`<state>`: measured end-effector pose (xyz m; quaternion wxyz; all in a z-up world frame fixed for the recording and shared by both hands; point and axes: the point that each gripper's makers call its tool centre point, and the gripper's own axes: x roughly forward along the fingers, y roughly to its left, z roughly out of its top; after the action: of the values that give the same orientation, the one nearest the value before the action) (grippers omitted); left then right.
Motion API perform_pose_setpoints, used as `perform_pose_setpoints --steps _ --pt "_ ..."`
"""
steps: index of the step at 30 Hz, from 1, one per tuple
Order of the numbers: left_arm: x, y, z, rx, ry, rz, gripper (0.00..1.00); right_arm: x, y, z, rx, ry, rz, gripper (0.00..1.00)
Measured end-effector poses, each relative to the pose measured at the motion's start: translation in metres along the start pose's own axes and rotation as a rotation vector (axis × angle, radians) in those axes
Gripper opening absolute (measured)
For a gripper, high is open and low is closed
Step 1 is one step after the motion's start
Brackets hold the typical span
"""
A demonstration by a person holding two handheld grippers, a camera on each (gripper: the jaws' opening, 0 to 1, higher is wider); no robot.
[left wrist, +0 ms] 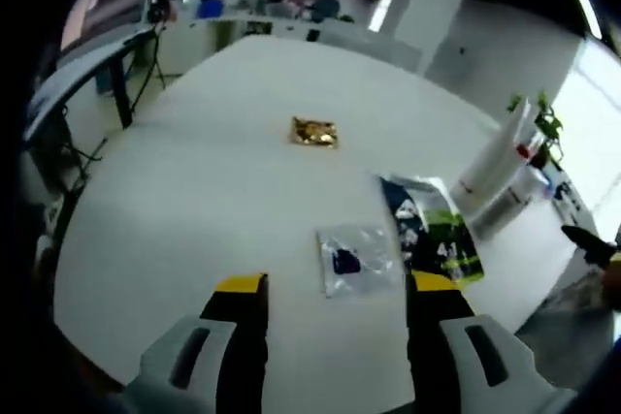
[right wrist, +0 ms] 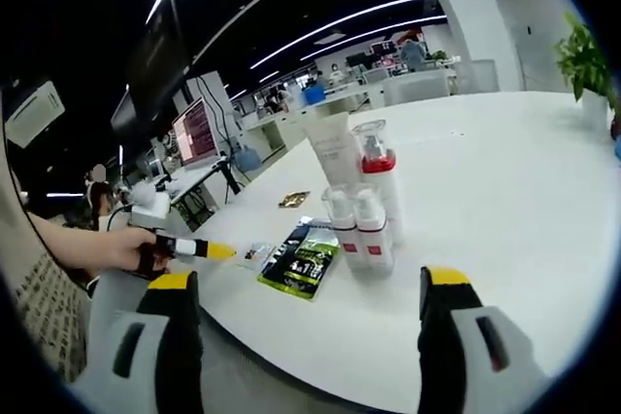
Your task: Arrange the skincare products in the storage area until every visible bottle or jar stands upright without overlapping.
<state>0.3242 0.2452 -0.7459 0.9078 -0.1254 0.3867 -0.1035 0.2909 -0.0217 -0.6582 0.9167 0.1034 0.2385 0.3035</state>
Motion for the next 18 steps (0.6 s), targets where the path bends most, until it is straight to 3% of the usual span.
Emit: perform_pose_setpoints --steps 5,8,12,18 --pt "-0.008 -0.005 -0.005 0.031 0.009 -0.064 0.66 0.001 -0.001 0.0 0.011 -0.001 0.003 0.94" --pt "-0.011 -0.009 0.001 0.02 -0.001 -0.09 0.72 0.002 -0.002 -0.001 0.009 0.008 0.005 0.93" --pt "-0.011 -0.013 0.002 0.103 0.011 -0.104 0.76 0.003 -0.003 -0.001 0.008 0.013 0.008 0.93" --pt "-0.011 -0.012 0.002 0.082 0.013 -0.113 0.81 0.004 -0.006 0.0 0.014 0.01 -0.005 0.93"
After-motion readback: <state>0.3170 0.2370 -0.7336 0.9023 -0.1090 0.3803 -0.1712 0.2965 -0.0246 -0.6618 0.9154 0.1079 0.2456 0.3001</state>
